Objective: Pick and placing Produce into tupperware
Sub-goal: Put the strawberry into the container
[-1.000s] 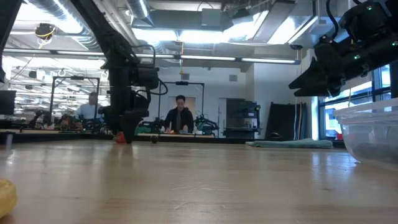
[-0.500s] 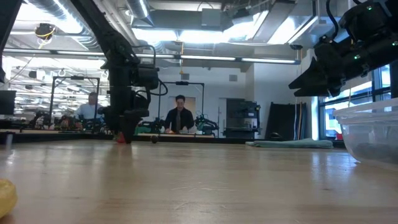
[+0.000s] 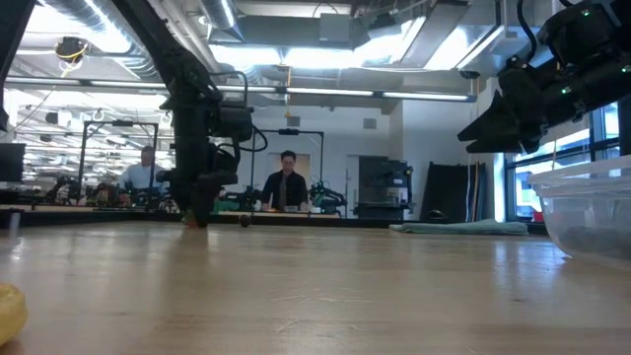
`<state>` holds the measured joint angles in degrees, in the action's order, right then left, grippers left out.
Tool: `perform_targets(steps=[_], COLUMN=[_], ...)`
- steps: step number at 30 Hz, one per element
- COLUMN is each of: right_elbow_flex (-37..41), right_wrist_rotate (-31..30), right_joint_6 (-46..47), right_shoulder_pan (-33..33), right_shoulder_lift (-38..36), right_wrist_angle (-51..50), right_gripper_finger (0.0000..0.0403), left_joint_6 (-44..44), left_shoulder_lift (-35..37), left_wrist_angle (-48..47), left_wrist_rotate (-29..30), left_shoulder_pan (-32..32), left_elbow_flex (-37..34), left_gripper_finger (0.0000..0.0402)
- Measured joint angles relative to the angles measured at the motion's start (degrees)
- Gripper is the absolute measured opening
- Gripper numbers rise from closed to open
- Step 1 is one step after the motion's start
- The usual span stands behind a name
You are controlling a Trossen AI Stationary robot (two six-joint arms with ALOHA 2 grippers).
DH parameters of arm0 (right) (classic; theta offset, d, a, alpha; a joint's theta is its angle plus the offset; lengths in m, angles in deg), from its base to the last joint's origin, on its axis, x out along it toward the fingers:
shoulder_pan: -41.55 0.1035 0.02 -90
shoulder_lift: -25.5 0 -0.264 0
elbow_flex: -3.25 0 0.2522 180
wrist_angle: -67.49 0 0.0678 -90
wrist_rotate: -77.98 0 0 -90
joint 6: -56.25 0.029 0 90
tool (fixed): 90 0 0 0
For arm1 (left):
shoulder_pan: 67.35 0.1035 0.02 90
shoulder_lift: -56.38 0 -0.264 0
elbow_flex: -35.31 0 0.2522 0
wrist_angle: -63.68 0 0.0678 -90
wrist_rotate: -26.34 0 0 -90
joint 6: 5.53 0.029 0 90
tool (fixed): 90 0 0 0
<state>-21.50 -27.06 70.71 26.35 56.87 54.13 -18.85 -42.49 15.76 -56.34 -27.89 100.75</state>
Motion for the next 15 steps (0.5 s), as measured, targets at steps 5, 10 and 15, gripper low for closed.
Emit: perform_targets(steps=[5, 10, 15], right_elbow_flex=[0.0, -0.01, -0.01], right_wrist_rotate=[0.01, 0.01, 0.01], right_joint_6=[0.02, 0.02, 0.02], right_shoulder_pan=[-0.01, -0.02, -0.02], right_shoulder_lift=[-0.01, -0.01, 0.01], right_wrist_angle=[0.0, -0.02, 0.0], right_gripper_finger=[0.0287, 0.0287, 0.0287], left_joint_6=[0.04, 0.02, 0.01], left_shoulder_lift=[0.0, 0.0, -0.3], left_wrist_angle=[-0.05, -0.05, -3.36], left_wrist_rotate=[-0.5, -0.66, -2.46], left_shoulder_pan=[0.02, -0.18, -1.02], left_elbow_flex=[0.0, 0.0, 2.55], left_gripper_finger=[0.012, 0.012, 0.012])
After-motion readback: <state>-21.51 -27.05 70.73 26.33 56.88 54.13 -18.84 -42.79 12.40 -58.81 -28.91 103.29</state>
